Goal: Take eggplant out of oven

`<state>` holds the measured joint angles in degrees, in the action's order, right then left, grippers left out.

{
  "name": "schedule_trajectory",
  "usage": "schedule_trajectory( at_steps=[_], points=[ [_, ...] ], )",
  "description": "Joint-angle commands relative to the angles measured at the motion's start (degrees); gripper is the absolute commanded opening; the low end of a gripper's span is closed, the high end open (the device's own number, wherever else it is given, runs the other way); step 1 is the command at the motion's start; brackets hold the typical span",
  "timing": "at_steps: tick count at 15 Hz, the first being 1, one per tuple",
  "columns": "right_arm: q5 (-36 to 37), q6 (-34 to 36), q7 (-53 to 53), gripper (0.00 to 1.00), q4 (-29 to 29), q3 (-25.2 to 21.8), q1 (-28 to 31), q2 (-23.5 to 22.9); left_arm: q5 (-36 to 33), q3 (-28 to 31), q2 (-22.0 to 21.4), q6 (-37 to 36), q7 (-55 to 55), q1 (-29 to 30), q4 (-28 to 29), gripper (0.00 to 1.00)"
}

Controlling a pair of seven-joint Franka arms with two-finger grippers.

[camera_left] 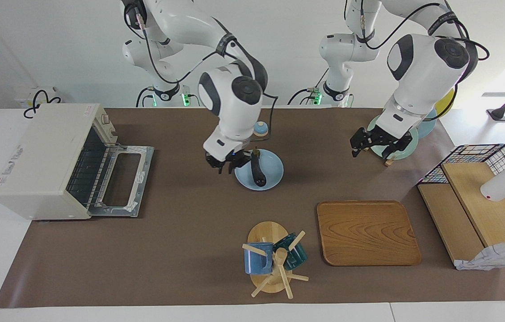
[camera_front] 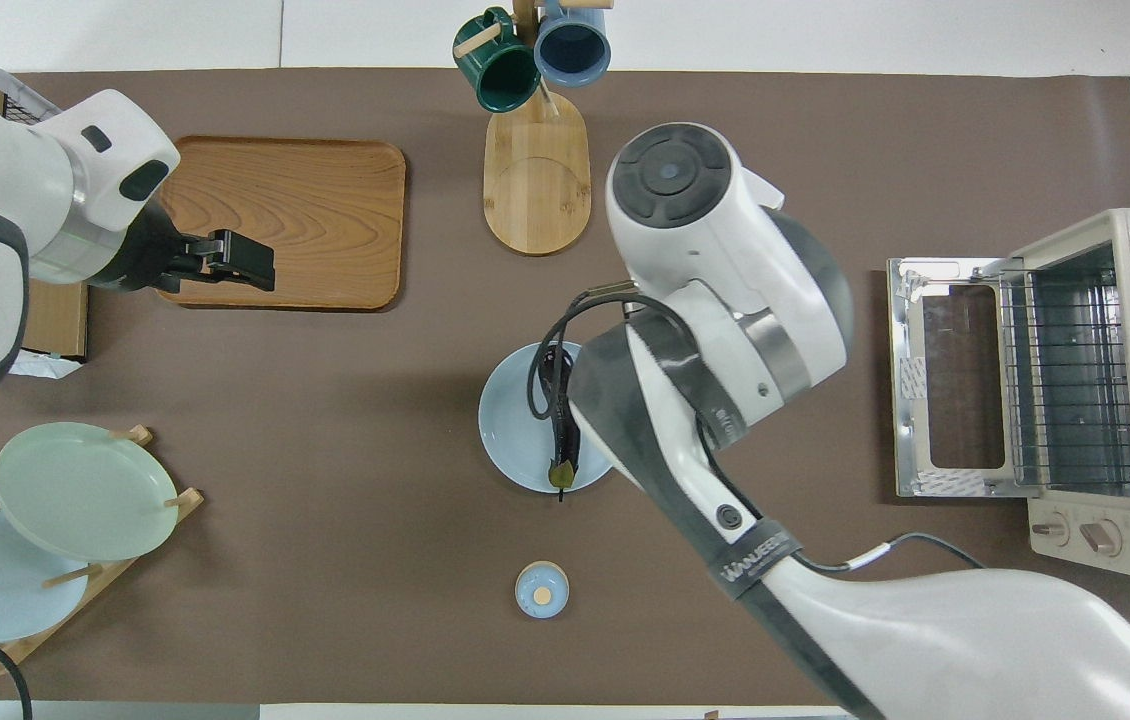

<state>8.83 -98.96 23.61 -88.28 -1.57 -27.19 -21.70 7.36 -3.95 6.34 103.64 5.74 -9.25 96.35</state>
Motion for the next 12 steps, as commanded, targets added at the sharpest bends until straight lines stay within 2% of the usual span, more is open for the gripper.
schedule_trajectory(
  at_steps=[1, 5, 9, 12],
  points=[
    [5.2, -4.1, -0.4, 0.07, -15.1, 0.9, 2.5, 6.1, 1.9, 0.5, 1.4, 3.1, 3.5, -4.2, 0.7, 1.0],
    [9.9, -19.0, -1.5, 0.07, -29.6, 0.9, 8.7, 9.6, 2.1, 0.4, 5.2, 9.1, 9.6, -12.8, 1.8, 1.0],
    [12.0, -23.7, -5.3, 0.07, -33.4, 0.8, 12.9, 9.8, 2.1, 0.5, 5.6, 21.8, 14.4, -20.6, 10.8, 1.0],
    [12.2, -25.0, -8.1, 0.07, -33.9, 0.8, 15.0, 9.8, 2.1, 0.5, 8.0, 26.3, 14.6, -24.2, 13.6, 1.0]
  ],
)
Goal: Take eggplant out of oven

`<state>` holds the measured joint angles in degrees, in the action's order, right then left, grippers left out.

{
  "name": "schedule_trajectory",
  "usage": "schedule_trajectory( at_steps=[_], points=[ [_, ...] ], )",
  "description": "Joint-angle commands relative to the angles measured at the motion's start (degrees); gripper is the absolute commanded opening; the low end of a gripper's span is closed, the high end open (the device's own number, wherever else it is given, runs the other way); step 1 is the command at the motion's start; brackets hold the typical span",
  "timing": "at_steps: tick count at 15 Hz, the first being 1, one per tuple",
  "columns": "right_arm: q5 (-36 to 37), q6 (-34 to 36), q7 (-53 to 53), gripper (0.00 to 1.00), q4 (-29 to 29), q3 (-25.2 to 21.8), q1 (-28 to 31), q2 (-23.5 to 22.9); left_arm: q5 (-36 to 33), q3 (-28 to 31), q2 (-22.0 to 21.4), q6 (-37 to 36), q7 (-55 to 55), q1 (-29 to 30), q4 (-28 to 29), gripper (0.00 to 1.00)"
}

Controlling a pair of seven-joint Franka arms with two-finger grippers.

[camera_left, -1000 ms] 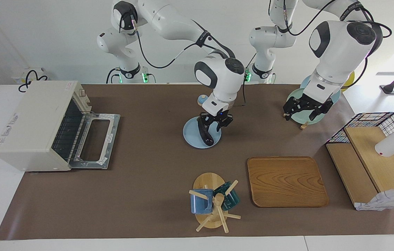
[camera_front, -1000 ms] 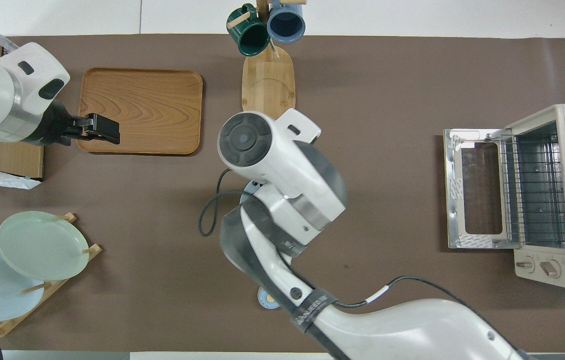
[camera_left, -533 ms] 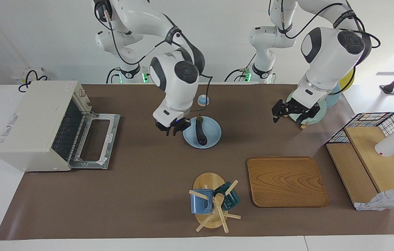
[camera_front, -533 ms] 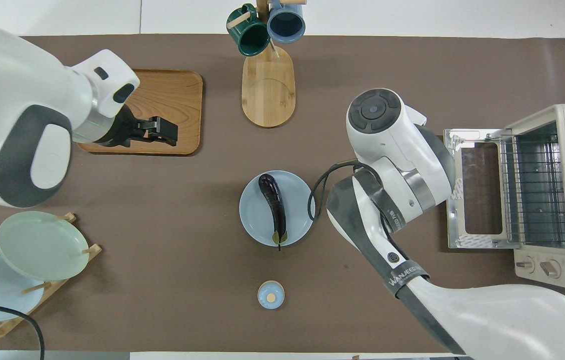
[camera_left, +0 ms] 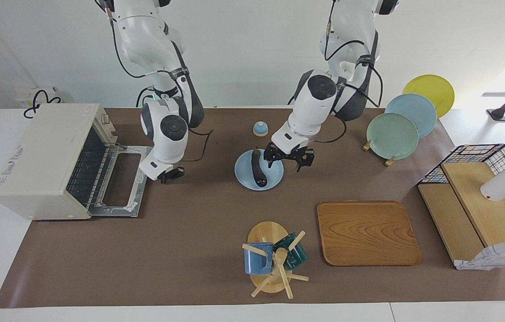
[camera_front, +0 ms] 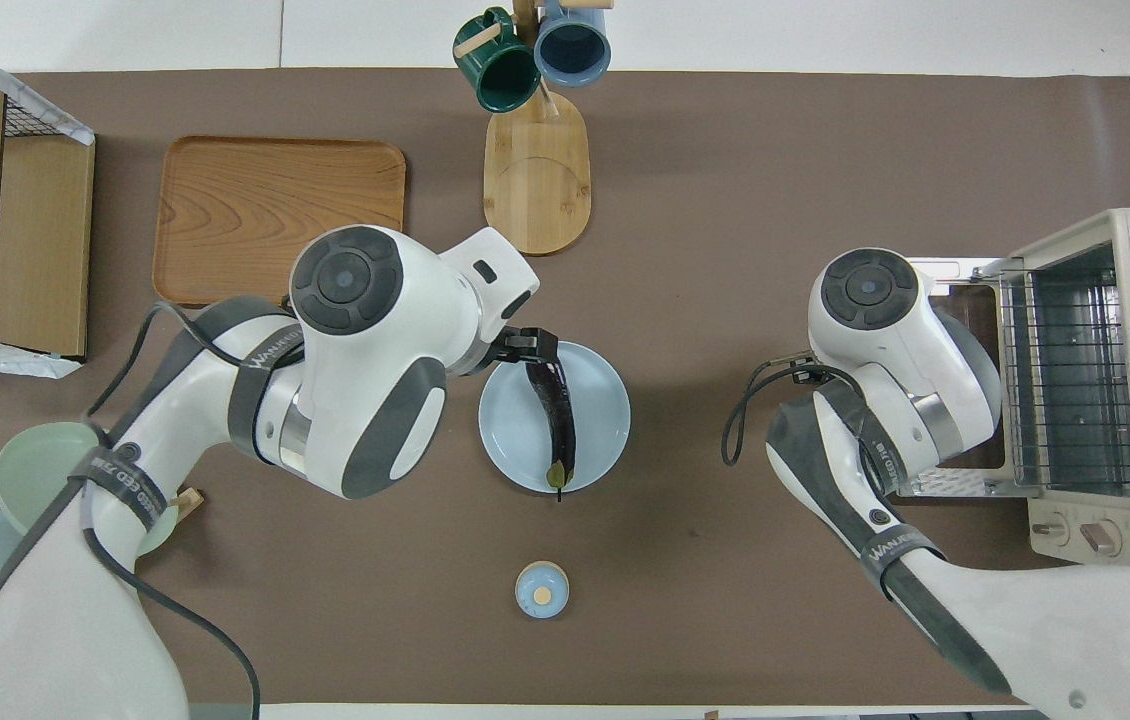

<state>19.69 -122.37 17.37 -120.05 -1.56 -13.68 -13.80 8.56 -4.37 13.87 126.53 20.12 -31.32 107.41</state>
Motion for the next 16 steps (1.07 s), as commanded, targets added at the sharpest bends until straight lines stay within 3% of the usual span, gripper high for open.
schedule_trajectory(
  at_steps=[1, 4, 10, 13, 14, 16],
  points=[
    [1.3, -1.9, -2.2, 0.08, -2.4, 0.8, 2.1, 1.9, 0.9, 1.0, 1.9, 4.6, 1.0, -3.6, 2.4, 1.0],
    [1.3, -3.0, -2.5, 0.08, -2.7, 0.8, 3.8, 1.8, 0.9, 1.1, 5.0, 8.1, 3.5, -6.6, 2.5, 1.0],
    [1.3, -3.0, -3.6, 0.08, -2.9, 0.8, 5.0, 1.8, 0.9, 1.0, 5.2, 15.4, 5.7, -8.1, 7.6, 1.0],
    [1.5, -2.9, -7.0, 0.08, -2.8, 0.8, 5.8, 1.8, 0.9, 1.1, 5.3, 15.1, 5.9, -8.3, 7.7, 1.0],
    [1.9, -2.6, -7.3, 0.08, -2.6, 0.8, 6.0, 1.8, 0.9, 1.1, 5.3, 14.9, 5.9, -8.3, 7.7, 0.9],
    [3.4, -1.6, -7.9, 0.08, -1.5, 0.8, 6.0, 1.9, 0.9, 1.1, 5.3, 14.6, 6.0, -8.2, 7.5, 0.6]
  ],
)
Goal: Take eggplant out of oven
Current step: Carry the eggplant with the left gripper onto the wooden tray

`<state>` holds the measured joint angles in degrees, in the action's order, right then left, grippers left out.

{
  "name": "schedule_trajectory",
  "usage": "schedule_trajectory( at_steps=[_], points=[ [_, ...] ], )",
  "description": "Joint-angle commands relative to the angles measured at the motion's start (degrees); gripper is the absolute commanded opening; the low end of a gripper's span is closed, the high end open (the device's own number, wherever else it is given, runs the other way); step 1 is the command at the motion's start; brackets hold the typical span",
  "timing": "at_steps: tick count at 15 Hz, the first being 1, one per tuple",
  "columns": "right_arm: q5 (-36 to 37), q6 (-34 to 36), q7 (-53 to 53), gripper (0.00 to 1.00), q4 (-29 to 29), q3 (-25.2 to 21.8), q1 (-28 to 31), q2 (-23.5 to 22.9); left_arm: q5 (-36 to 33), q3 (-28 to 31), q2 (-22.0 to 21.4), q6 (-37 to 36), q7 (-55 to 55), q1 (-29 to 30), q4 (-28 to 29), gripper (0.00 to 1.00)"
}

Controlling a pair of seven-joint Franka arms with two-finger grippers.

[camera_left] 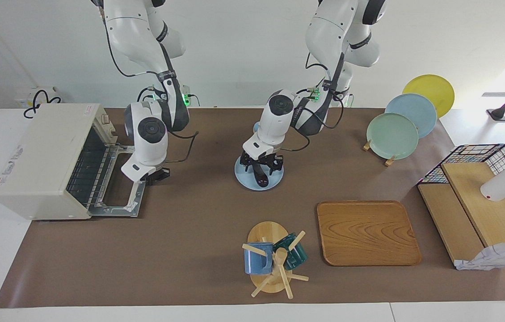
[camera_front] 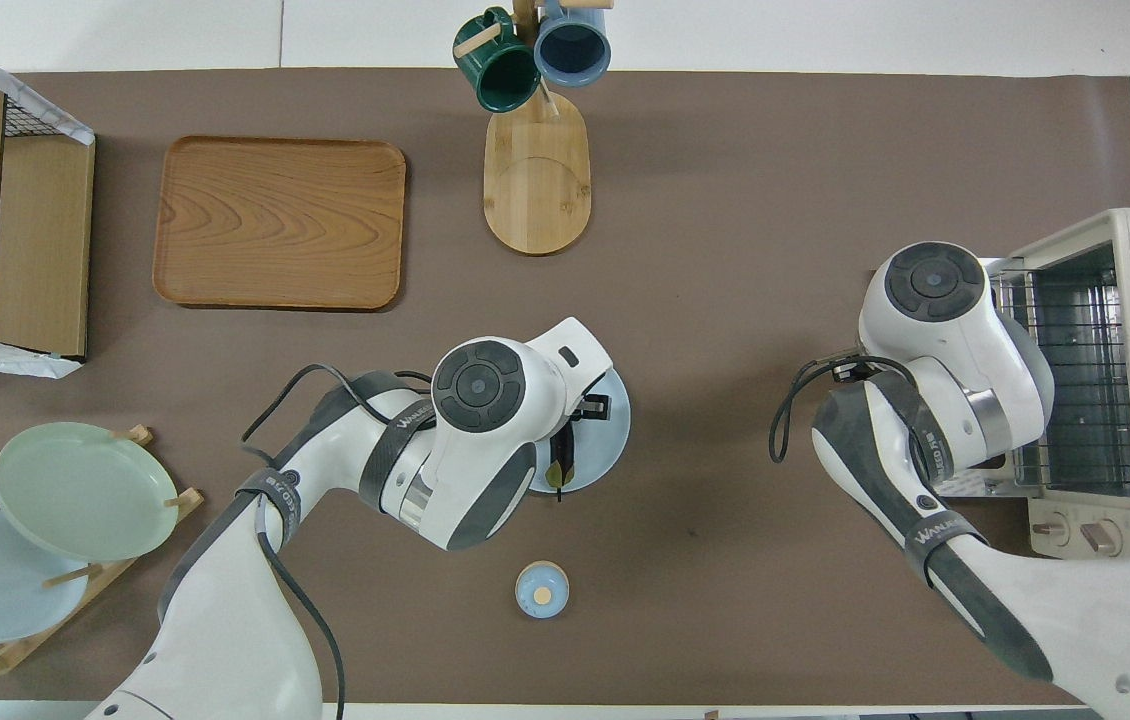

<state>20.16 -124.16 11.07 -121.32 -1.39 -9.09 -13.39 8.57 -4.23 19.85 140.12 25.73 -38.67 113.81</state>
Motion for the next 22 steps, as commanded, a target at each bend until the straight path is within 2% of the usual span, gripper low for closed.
schedule_trajectory(
  at_steps=[1, 3, 4, 7, 9, 12, 14, 17, 19, 22],
  points=[
    [3.1, 1.7, -2.6, 0.08, 0.5, 0.6, 1.4, 1.7, 0.9, 1.0, -0.7, 0.9, 0.4, -0.6, 0.9, 0.47],
    [3.0, 5.1, -6.2, 0.08, 2.3, 0.6, 1.4, 3.2, 0.9, 1.0, -0.9, -0.7, 0.4, -0.3, 0.5, 0.19],
    [3.1, 7.1, -8.6, 0.08, 3.3, 0.6, 1.9, 4.2, 0.9, 1.1, -1.1, -1.2, 0.4, -0.1, 0.4, 0.01],
    [3.1, 11.4, -17.4, 0.08, 6.1, 0.5, 5.6, 6.4, 0.9, 1.1, -3.0, -6.3, 0.1, 3.3, -2.2, 0.0],
    [3.0, 15.0, -21.6, 0.08, 8.9, 0.4, 7.8, 7.1, 0.9, 1.1, -4.0, -13.8, -0.2, 6.7, -7.3, 0.0],
    [3.0, 17.3, -25.5, 0.09, 10.0, 0.3, 9.7, 9.1, 0.5, 1.2, -2.2, -22.0, -0.8, 12.9, -16.9, 0.0],
    [2.9, 18.4, -27.1, 0.1, 10.0, -0.5, 10.1, 10.4, 0.2, 1.2, -0.7, -22.1, -3.1, 16.8, -19.2, 0.0],
    [2.1, 20.8, -30.4, 0.13, 10.2, -1.5, 10.1, 13.0, 0.0, 1.2, -0.2, -21.1, -13.1, 25.0, -19.4, 0.0],
    [-0.7, 25.8, -30.2, 0.14, 13.6, -1.1, 9.4, 14.8, -1.7, 1.2, 1.9, -20.2, -17.8, 28.8, -20.5, 0.0],
    [-7.7, 33.2, -30.1, 0.33, 22.2, -0.8, 9.3, 14.7, -4.8, 1.2, 6.7, -14.7, -18.5, 30.3, -22.2, 0.0]
  ],
)
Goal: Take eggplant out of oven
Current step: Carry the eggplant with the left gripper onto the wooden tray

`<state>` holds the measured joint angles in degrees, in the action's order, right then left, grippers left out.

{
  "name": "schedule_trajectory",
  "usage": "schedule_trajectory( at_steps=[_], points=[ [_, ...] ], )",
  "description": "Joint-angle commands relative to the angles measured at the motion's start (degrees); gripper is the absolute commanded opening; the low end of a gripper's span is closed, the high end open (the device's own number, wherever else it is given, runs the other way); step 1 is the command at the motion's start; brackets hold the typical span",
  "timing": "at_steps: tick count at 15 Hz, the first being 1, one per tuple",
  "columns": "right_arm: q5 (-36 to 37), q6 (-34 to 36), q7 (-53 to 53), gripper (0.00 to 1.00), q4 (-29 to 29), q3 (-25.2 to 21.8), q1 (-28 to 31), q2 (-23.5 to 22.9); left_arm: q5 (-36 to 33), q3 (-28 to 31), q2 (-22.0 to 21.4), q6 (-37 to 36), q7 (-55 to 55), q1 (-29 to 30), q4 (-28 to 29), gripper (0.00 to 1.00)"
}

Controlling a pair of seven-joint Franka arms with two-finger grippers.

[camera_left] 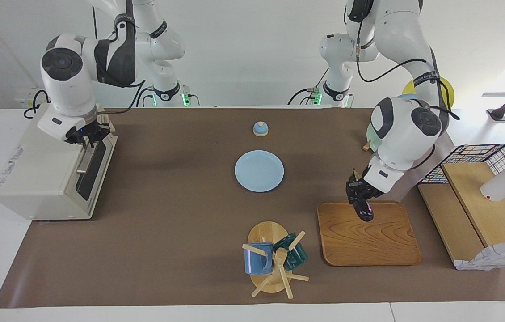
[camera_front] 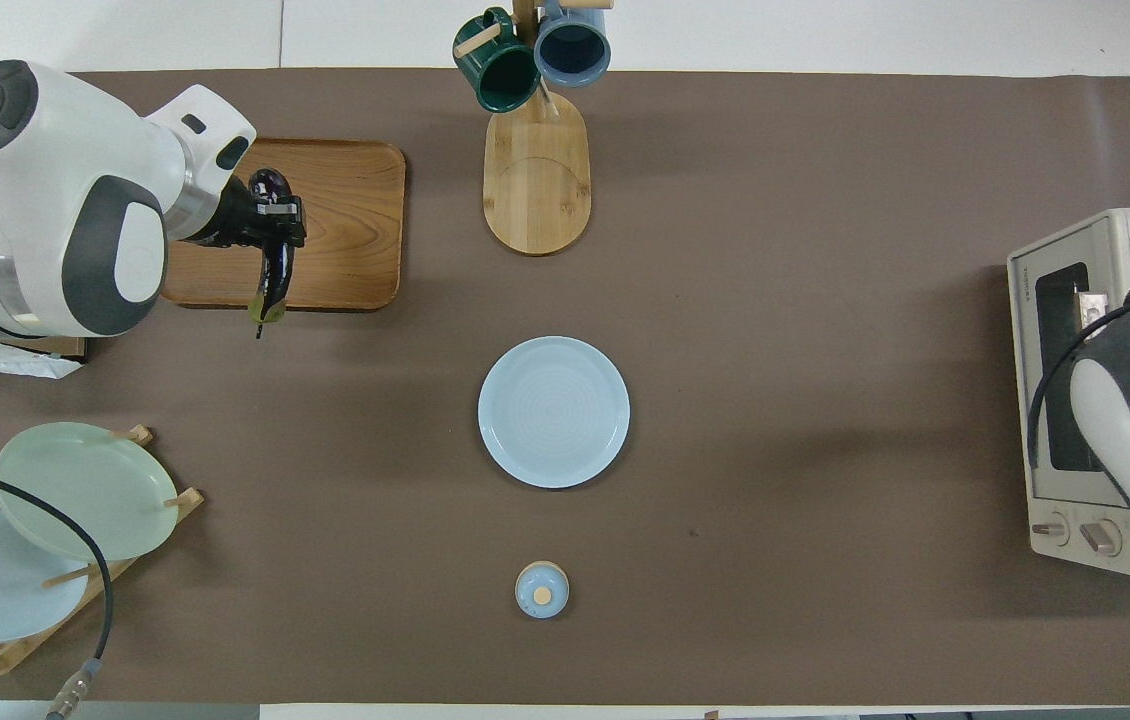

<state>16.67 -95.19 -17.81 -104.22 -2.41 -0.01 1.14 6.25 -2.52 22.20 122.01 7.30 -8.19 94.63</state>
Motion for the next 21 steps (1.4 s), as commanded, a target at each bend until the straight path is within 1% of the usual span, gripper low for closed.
schedule_trajectory(
  at_steps=[1, 3, 4, 5, 9, 11, 12, 13, 16, 17, 19, 20, 21],
  points=[
    [-6.3, 5.4, -1.2, 0.4, 6.2, 0.2, 0.2, 0.4, -2.5, -0.6, 6.0, 6.2, -0.4, 0.4, -3.0, 0.0],
    [-9.5, 8.1, -0.7, 0.54, 9.7, 0.1, 0.2, 0.7, -3.2, -0.6, 8.7, 9.6, -0.6, 0.2, -3.0, 0.0],
    [-11.0, 8.7, 0.4, 0.74, 10.5, 0.0, 0.3, 0.5, -3.3, -0.6, 9.0, 11.3, -0.8, 0.1, -2.6, 0.0],
    [-12.3, 8.9, 1.8, 1.0, 10.5, -0.1, 0.6, 0.5, -3.4, -0.6, 9.1, 11.9, -1.8, 0.4, -2.0, 0.0],
    [-14.0, 9.8, 6.0, 1.0, 10.5, 0.0, 0.3, 1.0, -3.3, -0.6, 9.1, 12.0, -3.2, 0.5, -2.0, 0.0],
    [-14.1, 9.9, 6.0, 1.0, 10.0, 0.1, 0.7, 1.3, -3.3, -0.6, 9.1, 11.9, -3.3, 0.5, -2.2, 0.0],
    [-14.1, 10.0, 6.0, 1.0, 9.7, -0.3, 0.1, 1.5, -3.3, -0.6, 9.1, 11.9, -3.3, 0.5, -2.3, 0.78],
    [-14.1, 11.1, 6.3, 1.0, 9.9, -0.5, -0.1, 1.4, -3.2, -0.6, 9.1, 11.7, -3.3, 0.6, -2.7, 1.0],
    [-13.9, 11.0, 6.6, 1.0, 10.3, -0.9, -0.7, 0.8, -3.3, -0.6, 9.1, 10.4, -3.3, 0.6, -3.7, 1.0],
    [-13.7, 11.0, 6.6, 1.0, 10.4, -0.9, -0.8, 0.6, -3.1, -0.6, 9.0, 9.2, -3.3, 0.6, -4.9, 1.0],
    [-14.1, 11.9, 6.6, 1.0, 10.1, -2.0, -1.0, 0.9, -3.1, -0.6, 8.7, 4.3, -3.3, 0.6, -7.4, 1.0],
    [-14.1, 12.6, 6.6, 1.0, 10.1, -3.0, -2.3, 1.0, -3.2, -0.5, 8.1, 2.2, -3.2, 0.5, -8.4, 1.0],
    [-14.1, 12.7, 6.6, 1.0, 10.0, -3.5, -2.6, 1.1, -3.0, -0.4, 7.3, 1.0, -3.1, 0.6, -8.5, 1.0]
  ],
)
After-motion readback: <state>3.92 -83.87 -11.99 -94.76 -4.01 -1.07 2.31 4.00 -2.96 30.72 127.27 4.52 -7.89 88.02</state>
